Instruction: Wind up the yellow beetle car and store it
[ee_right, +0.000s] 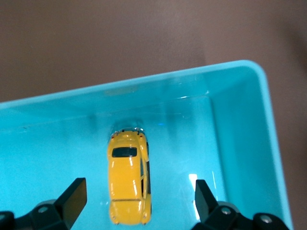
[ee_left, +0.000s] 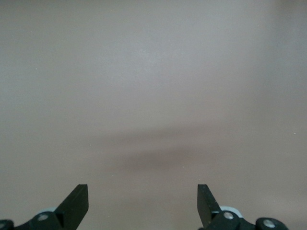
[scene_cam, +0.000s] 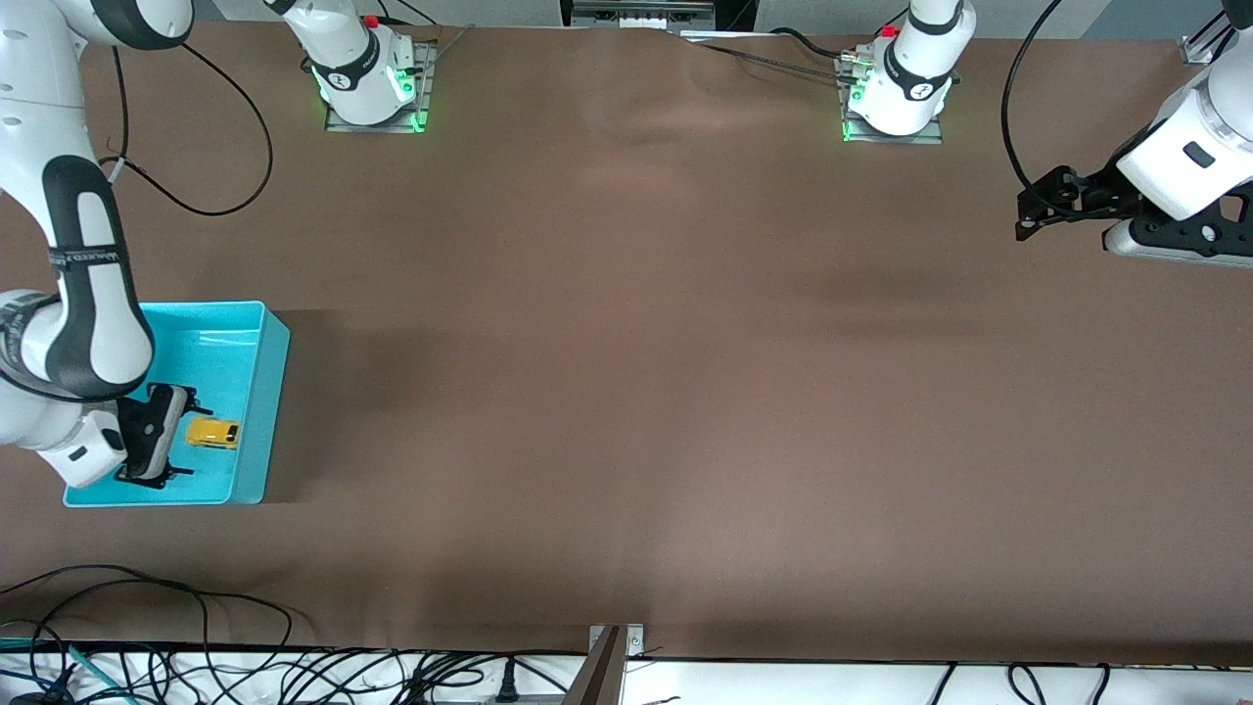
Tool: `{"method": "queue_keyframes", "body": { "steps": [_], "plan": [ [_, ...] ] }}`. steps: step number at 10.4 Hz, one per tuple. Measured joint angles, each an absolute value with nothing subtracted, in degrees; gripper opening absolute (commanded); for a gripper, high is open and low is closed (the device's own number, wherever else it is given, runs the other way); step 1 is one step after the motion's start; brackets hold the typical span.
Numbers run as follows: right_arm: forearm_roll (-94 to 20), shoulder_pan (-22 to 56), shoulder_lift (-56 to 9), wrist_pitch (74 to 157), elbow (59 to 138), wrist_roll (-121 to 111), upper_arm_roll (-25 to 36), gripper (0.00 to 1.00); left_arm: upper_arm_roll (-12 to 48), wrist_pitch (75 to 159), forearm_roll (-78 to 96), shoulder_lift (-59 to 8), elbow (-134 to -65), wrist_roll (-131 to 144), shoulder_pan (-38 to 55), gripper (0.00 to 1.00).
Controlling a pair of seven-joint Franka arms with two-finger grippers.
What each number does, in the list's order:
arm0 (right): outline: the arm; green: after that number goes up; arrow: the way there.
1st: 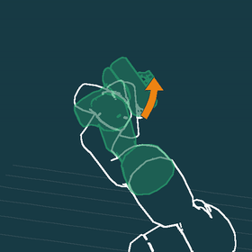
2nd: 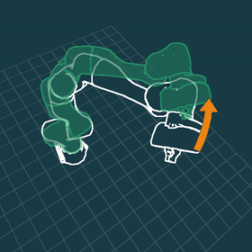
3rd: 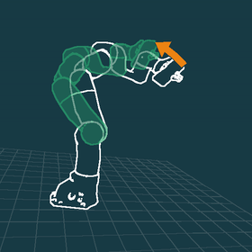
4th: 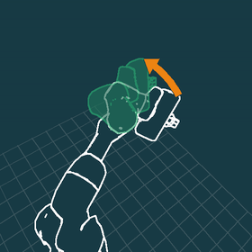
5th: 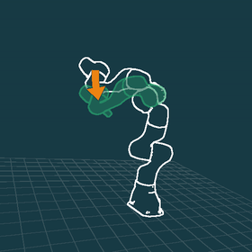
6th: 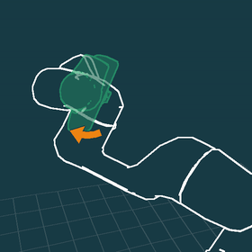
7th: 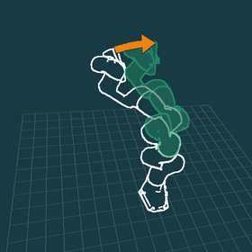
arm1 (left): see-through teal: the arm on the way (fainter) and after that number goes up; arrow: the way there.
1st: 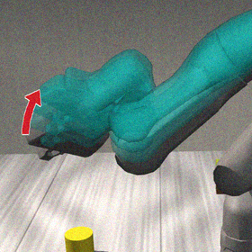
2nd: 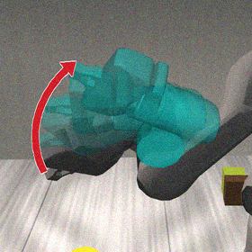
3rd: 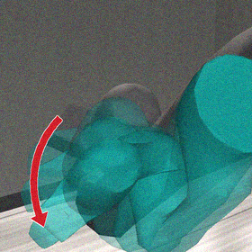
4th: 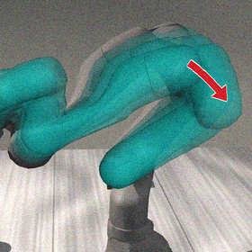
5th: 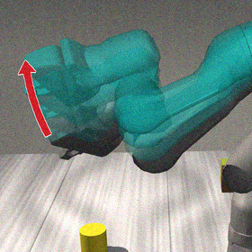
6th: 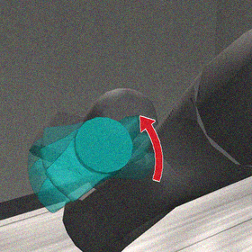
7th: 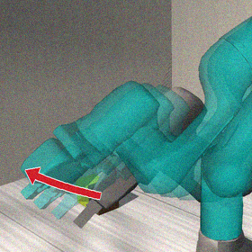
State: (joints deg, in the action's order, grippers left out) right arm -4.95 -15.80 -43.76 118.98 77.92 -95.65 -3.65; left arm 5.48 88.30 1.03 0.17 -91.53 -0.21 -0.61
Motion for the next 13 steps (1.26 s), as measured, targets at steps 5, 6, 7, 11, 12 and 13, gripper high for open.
{"method": "queue_keyframes", "body": {
  "steps": [5, 6, 7, 11, 12, 13],
  "plan": [
    [-5.0, -15.1, -36.5, 110.1, 77.5, -78.6, -4.3, 1.00, 5.5, 88.3, 1.0, 0.2, -91.5, -0.2, -0.6, 1.00],
    [-4.9, -14.4, -34.8, 108.4, 77.5, -73.8, -4.4, 1.00, 5.6, 88.3, 1.0, 0.2, -91.5, -0.2, -0.6, 1.00],
    [-4.9, -13.7, -33.2, 106.4, 77.5, -68.9, -4.5, 1.00, 5.6, 88.3, 1.0, 0.2, -91.5, -0.2, -0.6, 1.00],
    [-4.1, -10.3, -27.5, 101.3, 77.4, -48.0, -4.6, 1.00, 5.7, 88.3, 1.0, 0.2, -91.5, -0.2, -0.6, 1.00],
    [-3.9, -9.6, -26.6, 100.5, 77.4, -42.7, -4.6, 1.00, 5.7, 88.3, 1.0, 0.2, -91.5, -0.2, -0.6, 1.00],
    [-3.8, -9.0, -25.7, 99.6, 77.4, -37.0, -4.6, 1.00, 5.8, 88.3, 1.0, 0.2, -91.5, -0.2, -0.6, 1.00]
  ]
}}
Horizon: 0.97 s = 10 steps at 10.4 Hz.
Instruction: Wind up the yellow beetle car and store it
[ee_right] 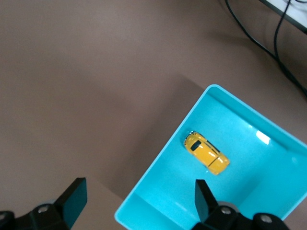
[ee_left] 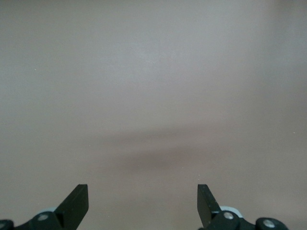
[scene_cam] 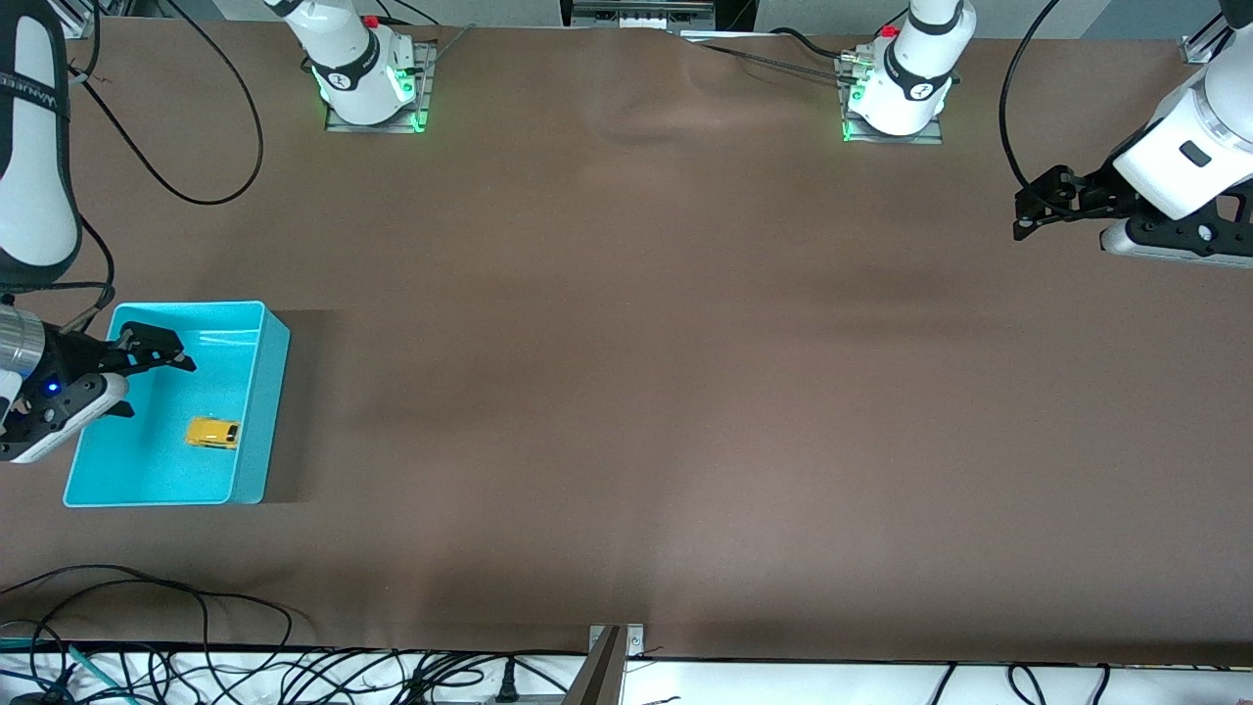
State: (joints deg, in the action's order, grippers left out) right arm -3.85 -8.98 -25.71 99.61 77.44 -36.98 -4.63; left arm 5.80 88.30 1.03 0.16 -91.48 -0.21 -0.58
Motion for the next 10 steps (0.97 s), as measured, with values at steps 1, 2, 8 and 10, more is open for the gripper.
{"method": "queue_keyframes", "body": {
  "steps": [1, 2, 8, 10],
  "plan": [
    [-3.8, -8.4, -24.9, 99.1, 77.4, -31.5, -4.7, 1.00, 5.9, 88.3, 1.0, 0.2, -91.5, -0.2, -0.6, 1.00],
    [-3.7, -7.7, -24.2, 98.6, 77.5, -26.6, -4.7, 1.00, 5.8, 88.3, 1.0, 0.2, -91.5, -0.2, -0.6, 1.00],
    [-0.6, -3.2, -20.8, 94.0, 77.9, 2.8, -4.7, 1.00, 5.6, 88.3, 1.0, 0.2, -91.5, -0.2, -0.6, 1.00],
    [1.6, -1.2, -18.1, 93.7, 80.1, 9.7, -4.8, 1.00, 5.6, 88.3, 1.0, 0.2, -91.5, -0.2, -0.6, 1.00]
  ]
}}
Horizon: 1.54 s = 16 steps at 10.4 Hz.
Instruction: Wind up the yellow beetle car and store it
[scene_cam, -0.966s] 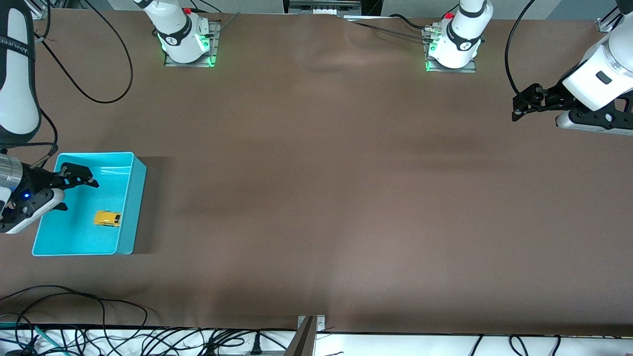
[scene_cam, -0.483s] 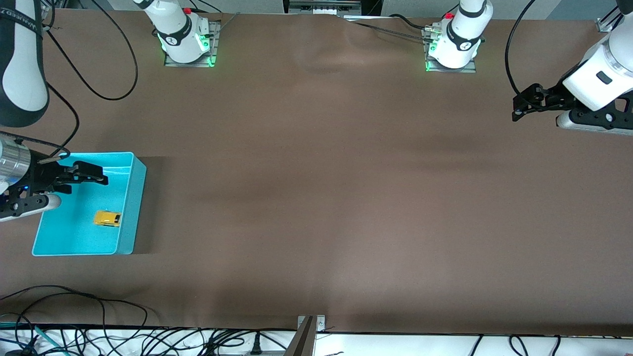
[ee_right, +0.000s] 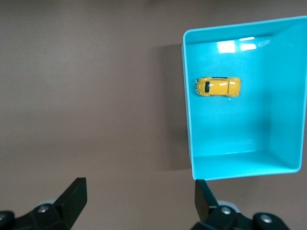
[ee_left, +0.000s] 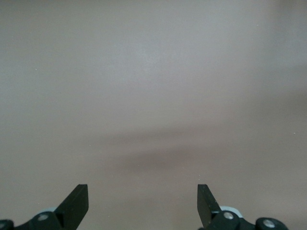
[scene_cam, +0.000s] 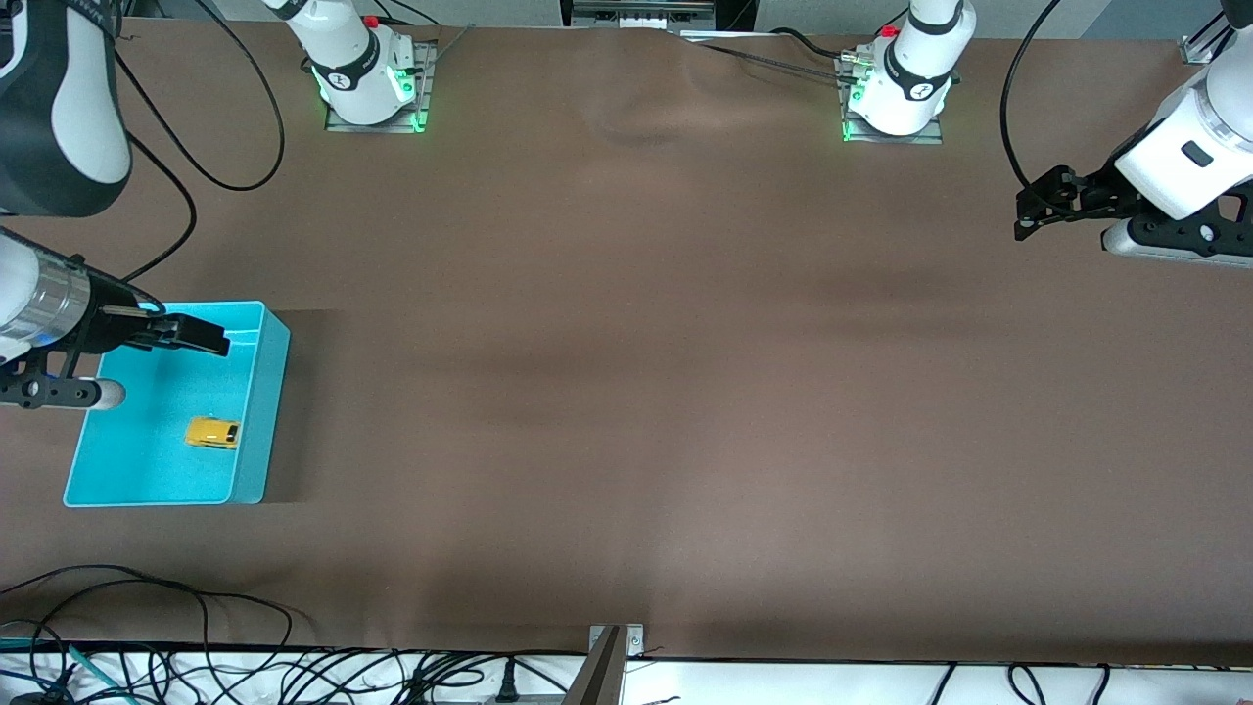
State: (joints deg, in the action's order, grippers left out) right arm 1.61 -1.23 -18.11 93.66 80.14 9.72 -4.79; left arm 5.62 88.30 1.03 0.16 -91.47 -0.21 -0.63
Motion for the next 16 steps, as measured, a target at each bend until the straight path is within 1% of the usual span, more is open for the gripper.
{"method": "queue_keyframes", "body": {
  "steps": [3, 5, 7, 10, 16],
  "plan": [
    [2.2, 0.0, -12.0, 93.7, 86.4, 11.7, -4.8, 1.00, 5.6, 88.3, 1.0, 0.2, -91.5, -0.2, -0.6, 1.00],
    [2.2, 0.0, -8.4, 95.5, 90.9, 11.7, -4.6, 1.00, 5.6, 88.3, 1.0, 0.2, -91.5, -0.2, -0.6, 1.00],
    [2.2, 0.0, -5.9, 96.5, 94.0, 11.7, -4.2, 1.00, 5.7, 88.3, 1.0, 0.2, -91.4, -0.2, -0.6, 1.00],
    [2.2, -0.3, -5.2, 96.5, 94.4, 9.9, -2.5, 1.00, 6.0, 88.3, 1.0, 0.1, -90.4, -0.2, -0.2, 1.00],
    [2.2, -0.2, -4.0, 96.4, 94.3, 9.2, -2.6, 1.00, 6.0, 88.3, 1.0, 0.0, -90.3, -0.2, -0.2, 1.00]
  ]
}}
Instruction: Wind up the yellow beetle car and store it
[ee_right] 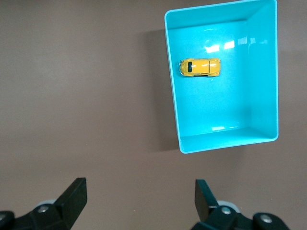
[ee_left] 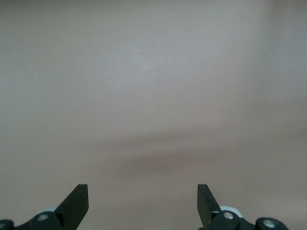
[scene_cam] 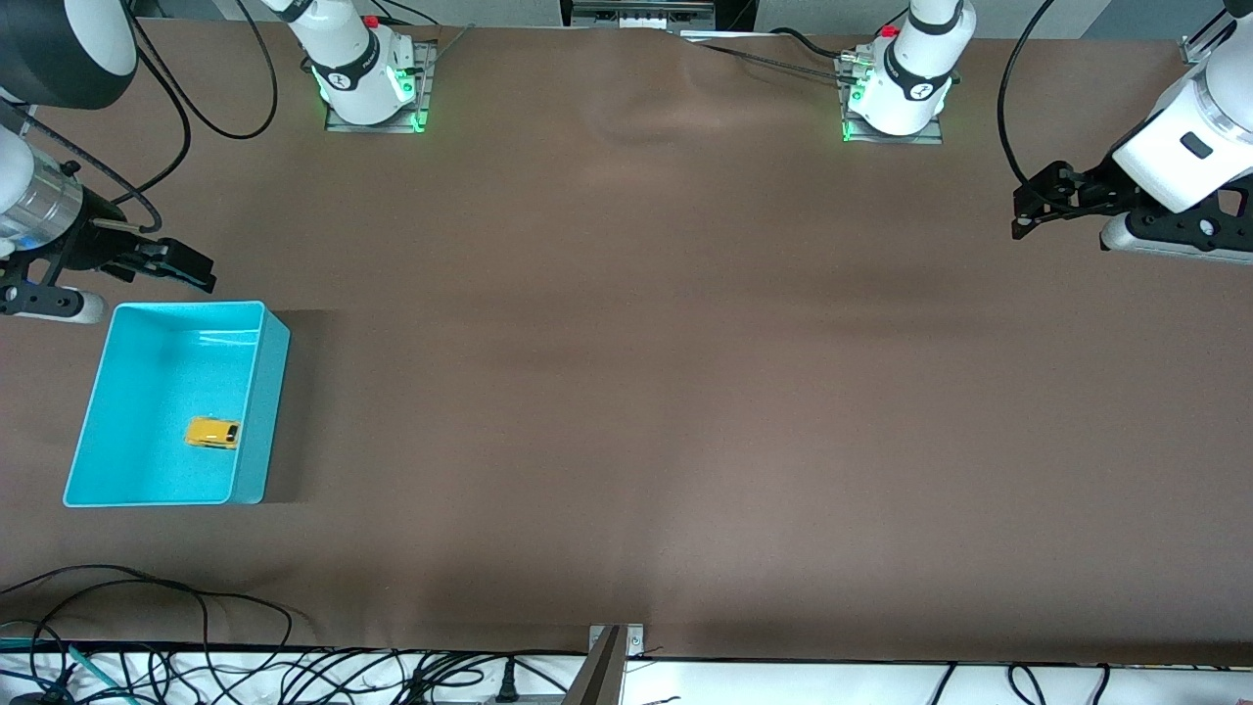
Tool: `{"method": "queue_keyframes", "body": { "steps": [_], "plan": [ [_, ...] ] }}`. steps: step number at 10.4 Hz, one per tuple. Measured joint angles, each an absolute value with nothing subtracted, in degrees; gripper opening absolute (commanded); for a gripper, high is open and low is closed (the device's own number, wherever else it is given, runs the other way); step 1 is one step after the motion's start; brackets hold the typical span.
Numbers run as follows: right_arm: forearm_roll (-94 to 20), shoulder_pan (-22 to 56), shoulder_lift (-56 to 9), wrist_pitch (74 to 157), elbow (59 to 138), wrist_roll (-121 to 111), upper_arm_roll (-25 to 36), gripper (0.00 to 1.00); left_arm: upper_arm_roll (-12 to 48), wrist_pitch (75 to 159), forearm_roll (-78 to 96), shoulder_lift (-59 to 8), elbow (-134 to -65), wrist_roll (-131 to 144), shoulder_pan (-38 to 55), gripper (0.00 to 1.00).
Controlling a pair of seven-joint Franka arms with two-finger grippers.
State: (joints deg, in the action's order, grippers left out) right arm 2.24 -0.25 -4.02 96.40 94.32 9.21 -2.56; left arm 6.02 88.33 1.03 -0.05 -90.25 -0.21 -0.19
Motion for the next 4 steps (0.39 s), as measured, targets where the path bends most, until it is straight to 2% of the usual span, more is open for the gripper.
{"method": "queue_keyframes", "body": {
  "steps": [4],
  "plan": [
    [2.2, -0.1, -2.5, 95.5, 94.3, 9.2, -2.8, 1.00, 6.0, 88.3, 1.0, -0.1, -90.2, -0.2, -0.1, 1.00]
  ]
}}
